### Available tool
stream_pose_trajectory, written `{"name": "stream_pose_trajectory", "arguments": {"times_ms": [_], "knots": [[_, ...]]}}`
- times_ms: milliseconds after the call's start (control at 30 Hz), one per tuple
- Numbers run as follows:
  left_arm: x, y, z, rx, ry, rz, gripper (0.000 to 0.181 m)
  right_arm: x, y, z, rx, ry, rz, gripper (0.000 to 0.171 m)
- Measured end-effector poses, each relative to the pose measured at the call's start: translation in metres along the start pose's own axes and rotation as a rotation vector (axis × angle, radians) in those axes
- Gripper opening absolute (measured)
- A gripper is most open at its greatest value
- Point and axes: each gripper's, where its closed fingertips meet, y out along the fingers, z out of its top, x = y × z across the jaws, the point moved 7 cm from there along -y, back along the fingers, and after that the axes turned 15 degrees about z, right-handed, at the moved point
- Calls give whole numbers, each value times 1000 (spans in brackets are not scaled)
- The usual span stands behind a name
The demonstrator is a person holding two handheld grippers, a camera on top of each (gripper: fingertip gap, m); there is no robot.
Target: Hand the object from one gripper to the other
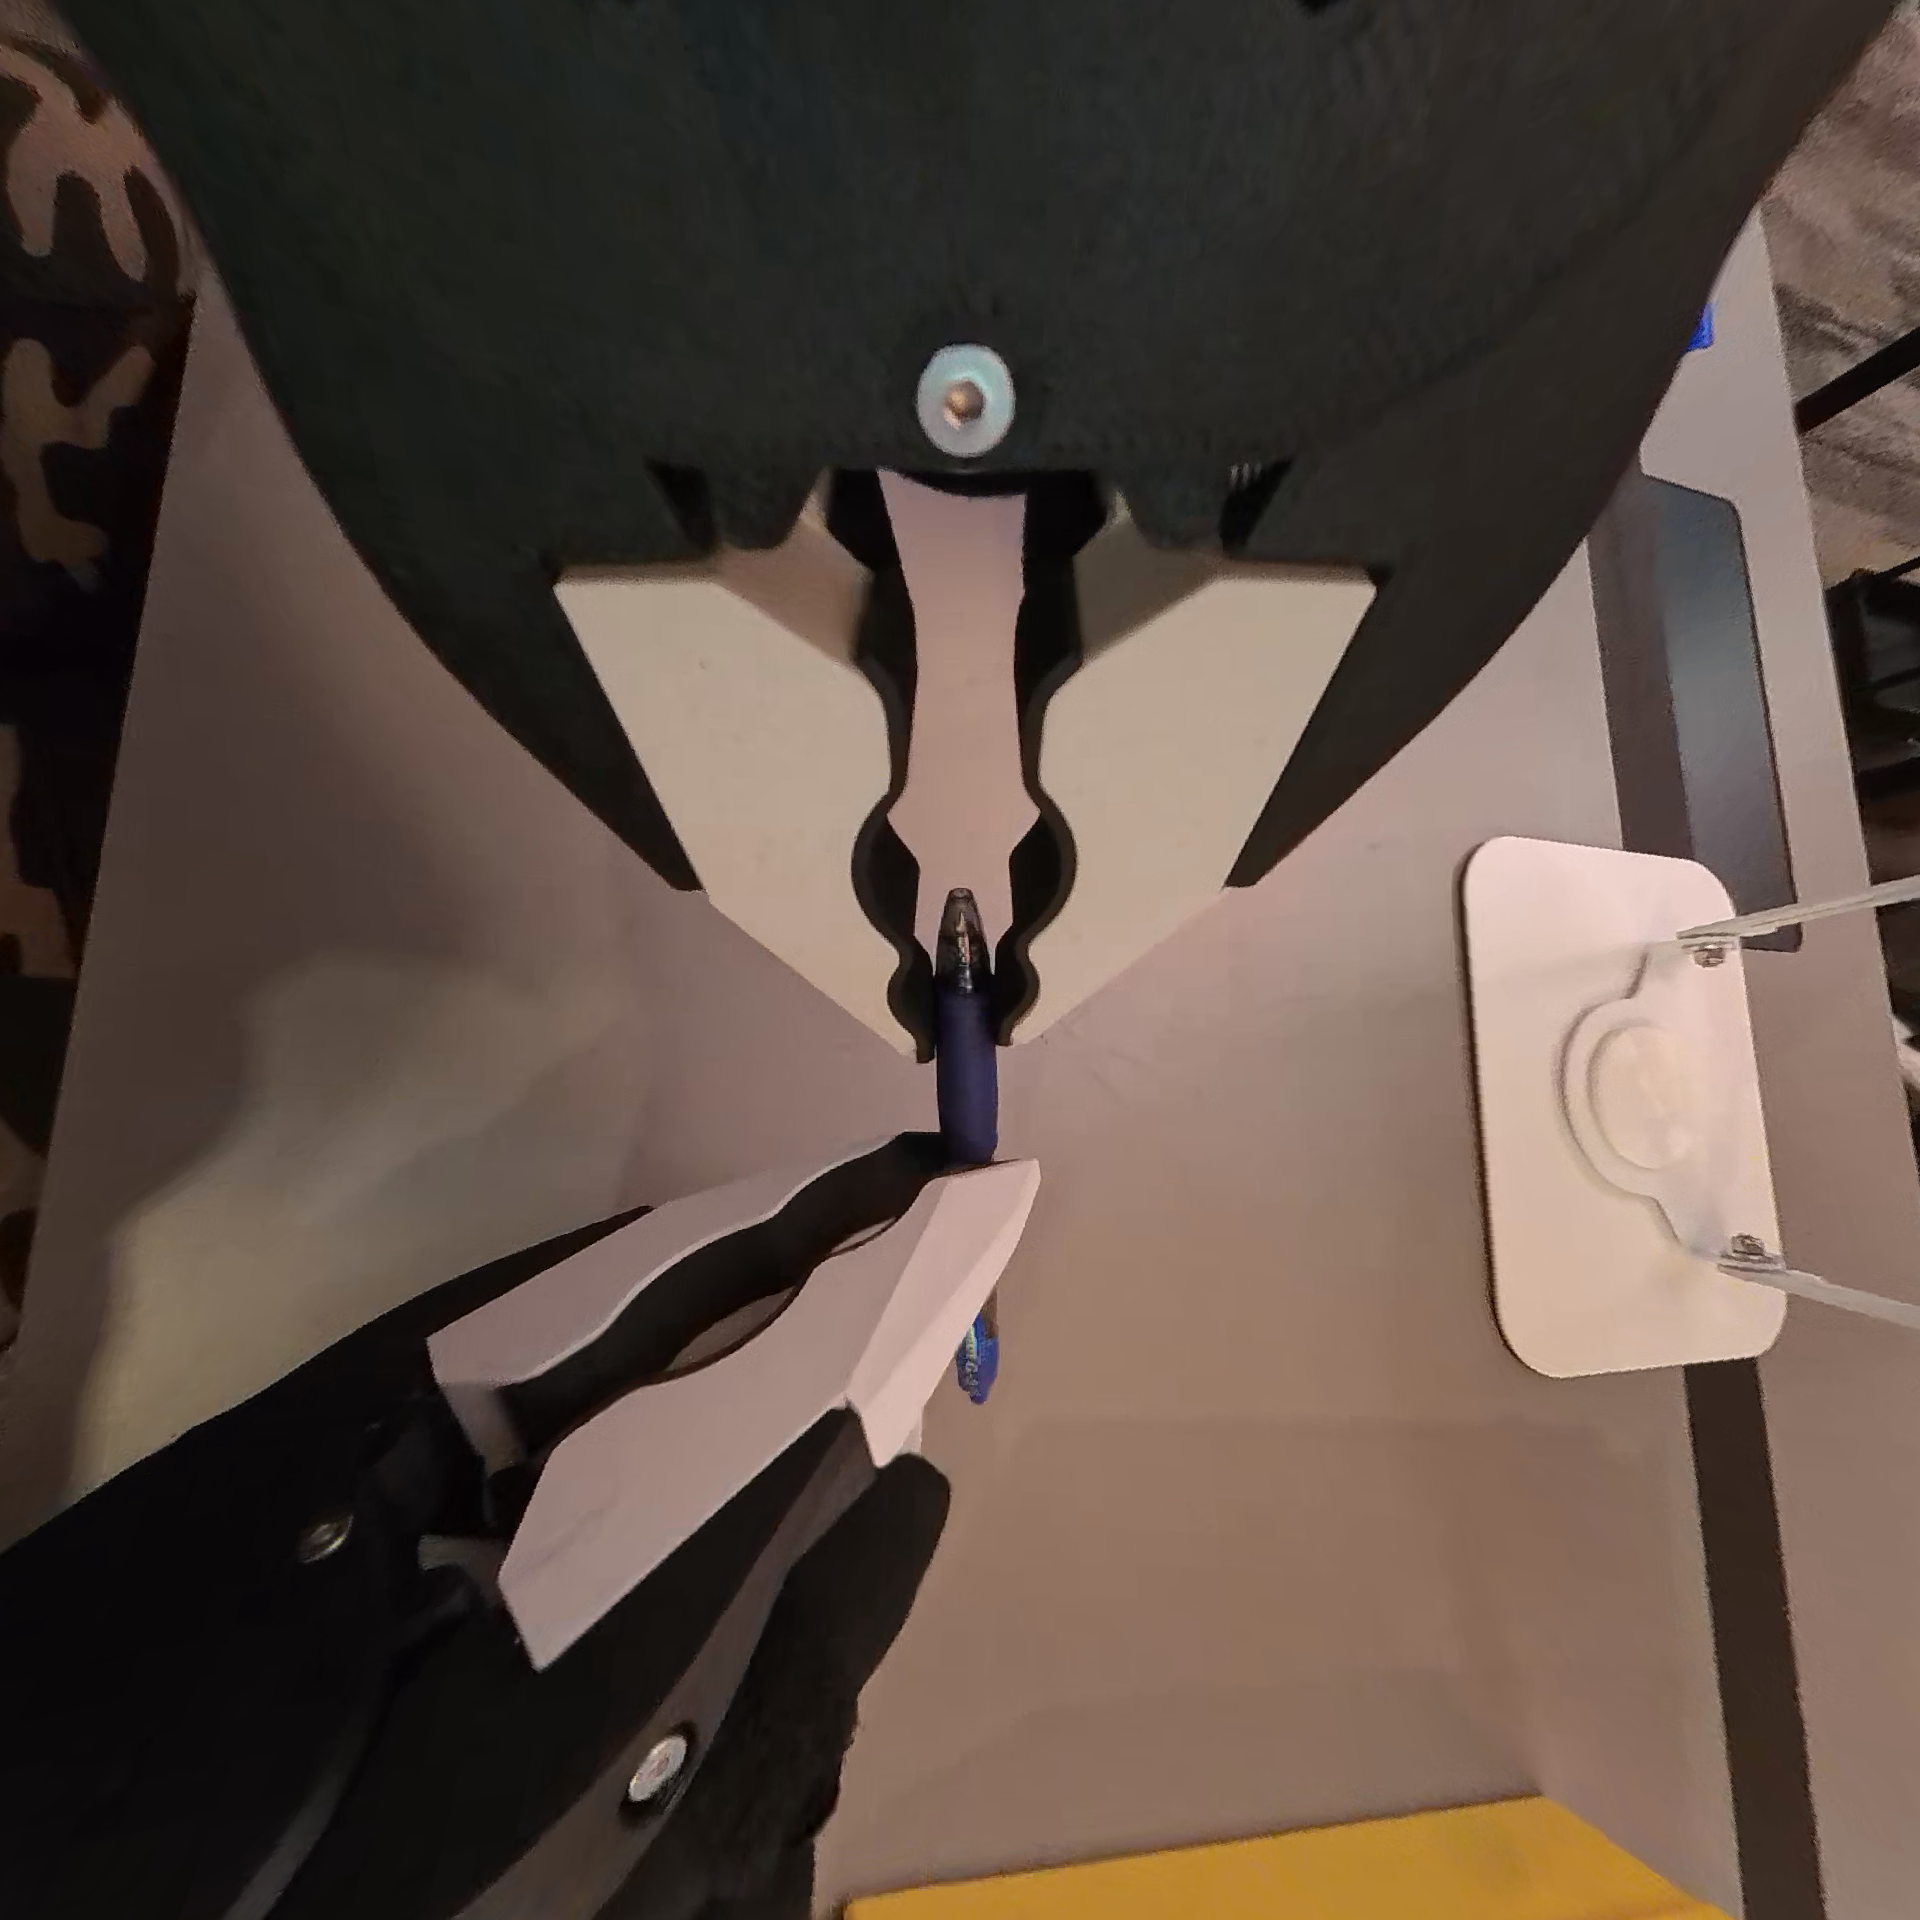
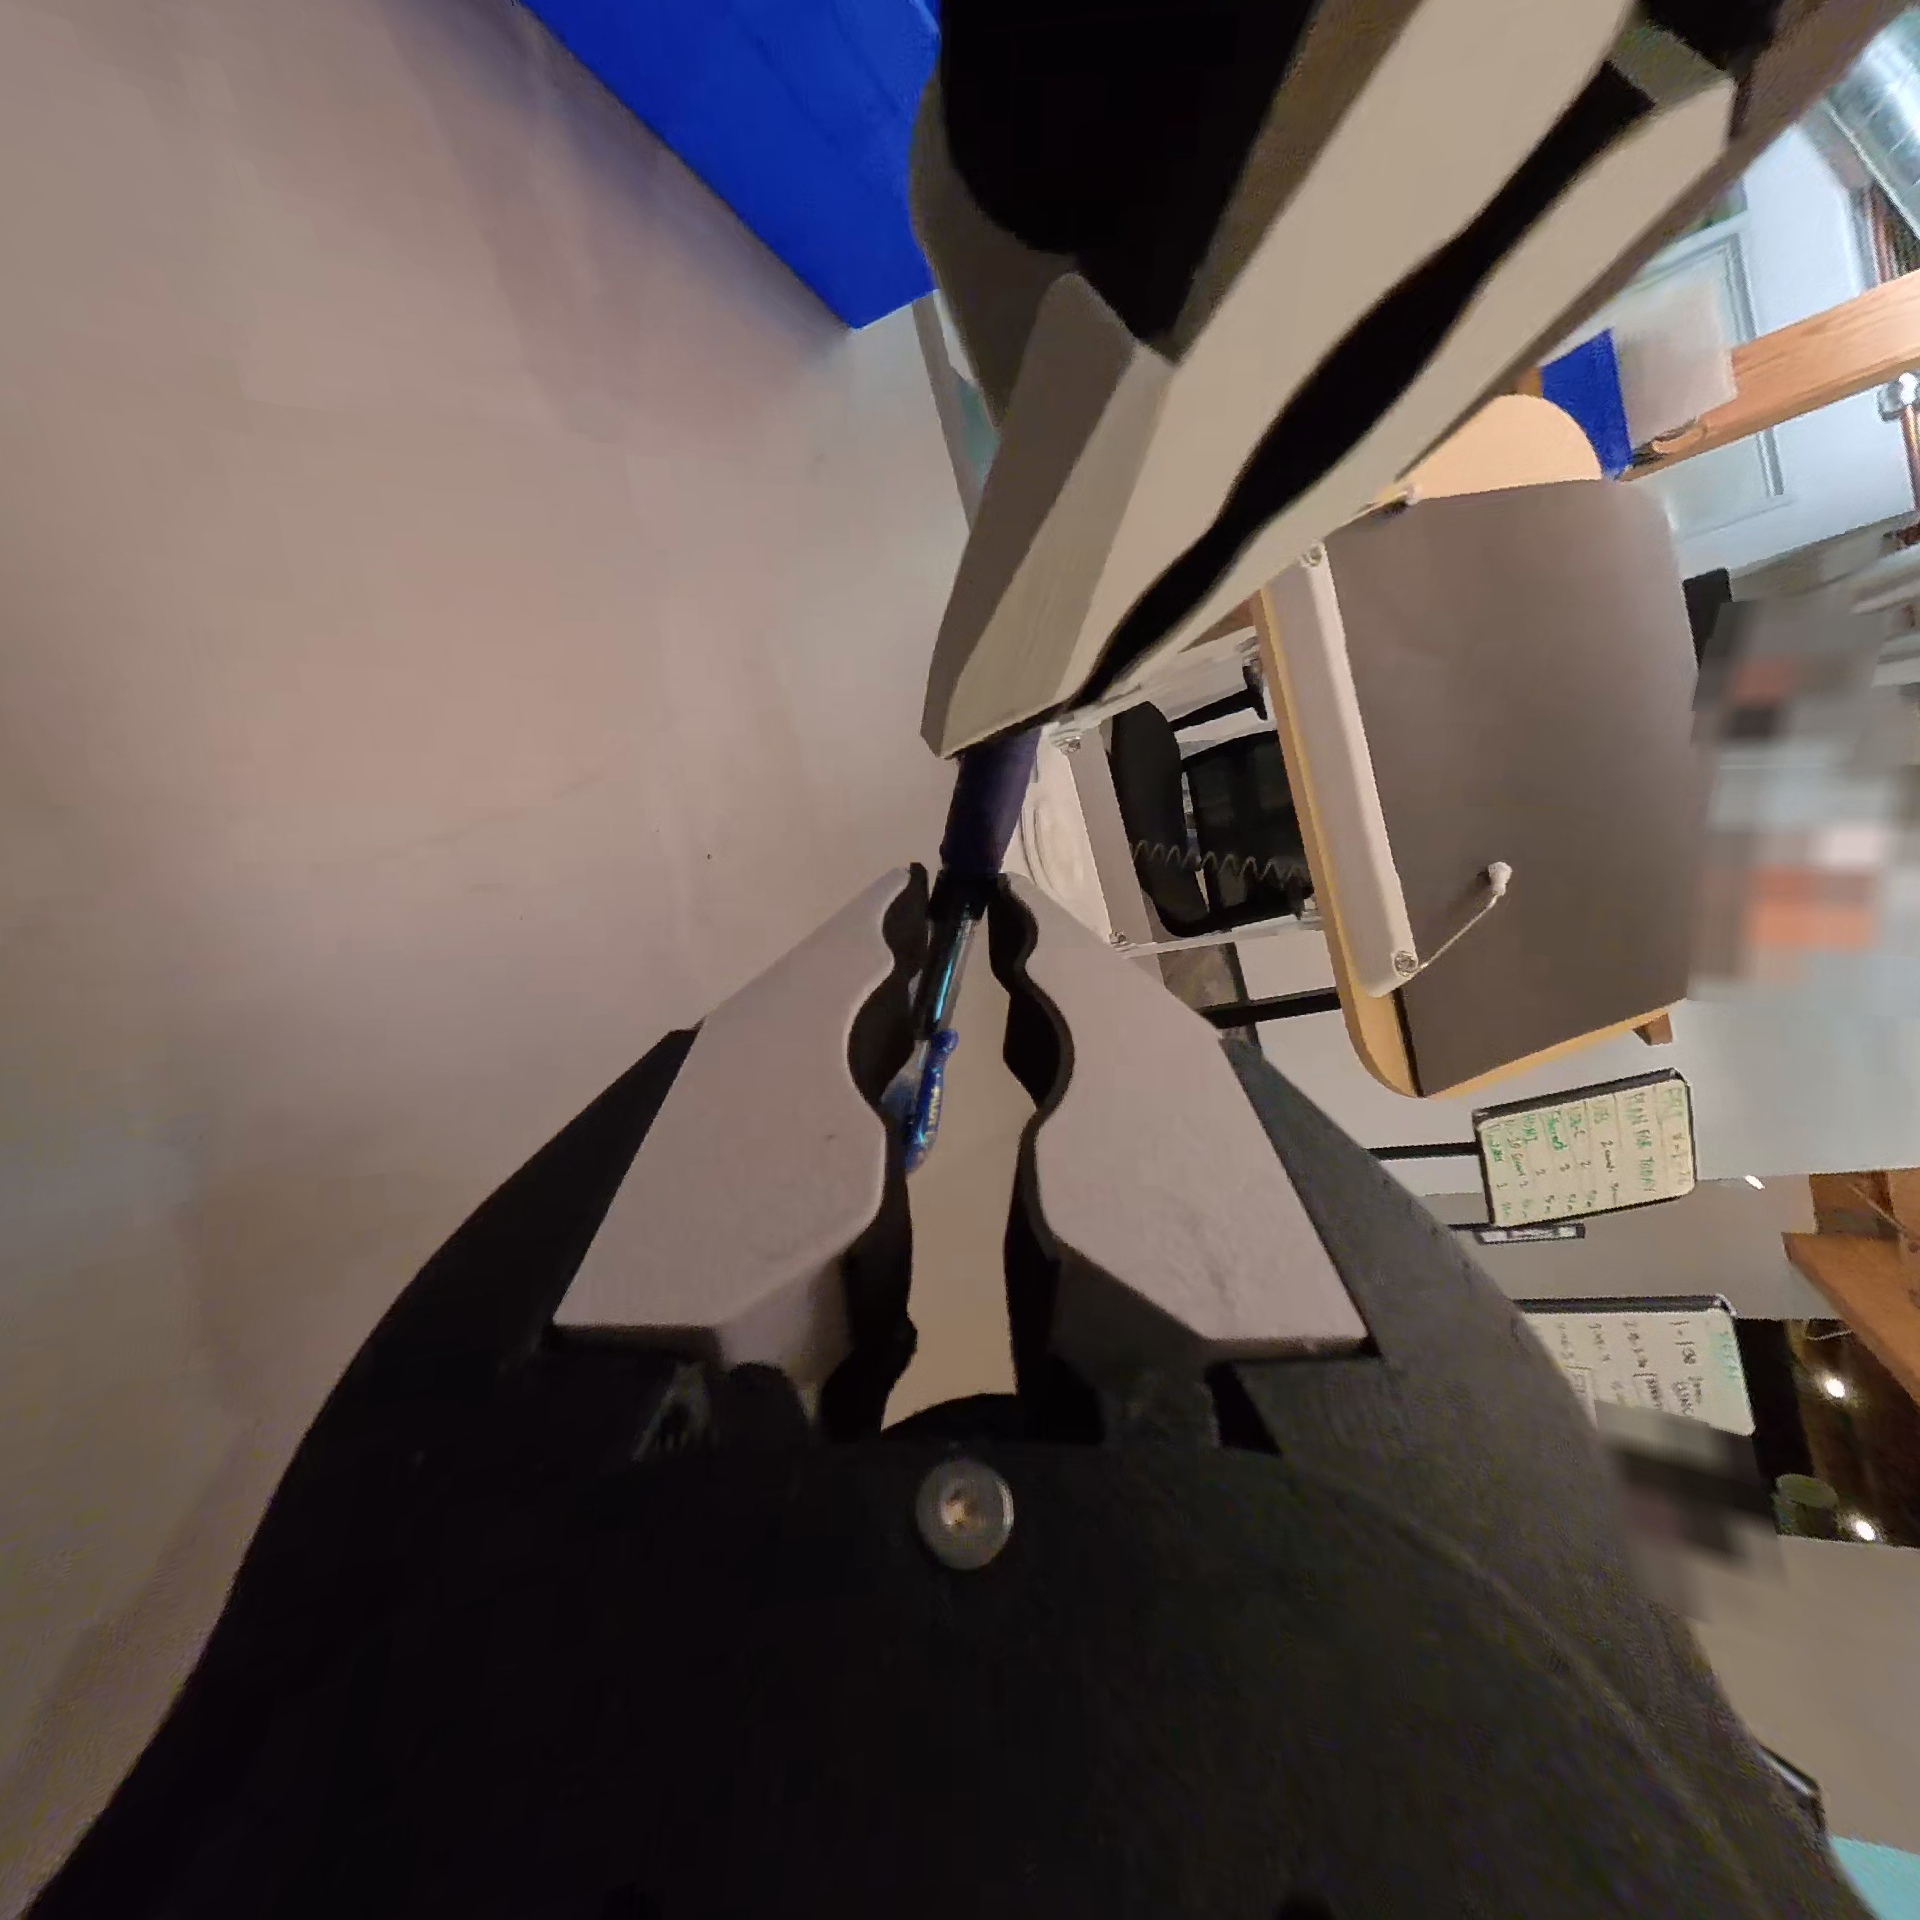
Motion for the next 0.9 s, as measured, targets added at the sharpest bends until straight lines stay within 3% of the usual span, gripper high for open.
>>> {"name": "stream_pose_trajectory", "arguments": {"times_ms": [167, 233, 400, 500, 633, 733, 900], "knots": [[-11, -12, 9, 130, -66, 29, 10, 17, -10, -4, 136, 161, -1, 7], [-18, -19, 14, 204, -115, 58, 33, 24, -15, -6, 200, 248, 7, 8], [-33, -40, 14, 433, -268, 112, 52, 44, -29, -14, 498, 601, 96, 7], [-32, -41, 7, 555, -401, 37, 51, 55, -37, -24, 709, 829, 170, 8], [-19, -17, -6, 556, -434, 17, 53, 64, -47, -33, 972, 1024, 242, 7], [-5, -2, -6, 593, -478, -73, 50, 67, -55, -32, 1139, 1065, 279, 7], [7, 1, 2, 737, -573, -256, 37, 65, -55, -28, 1220, 1088, 341, 7]]}}
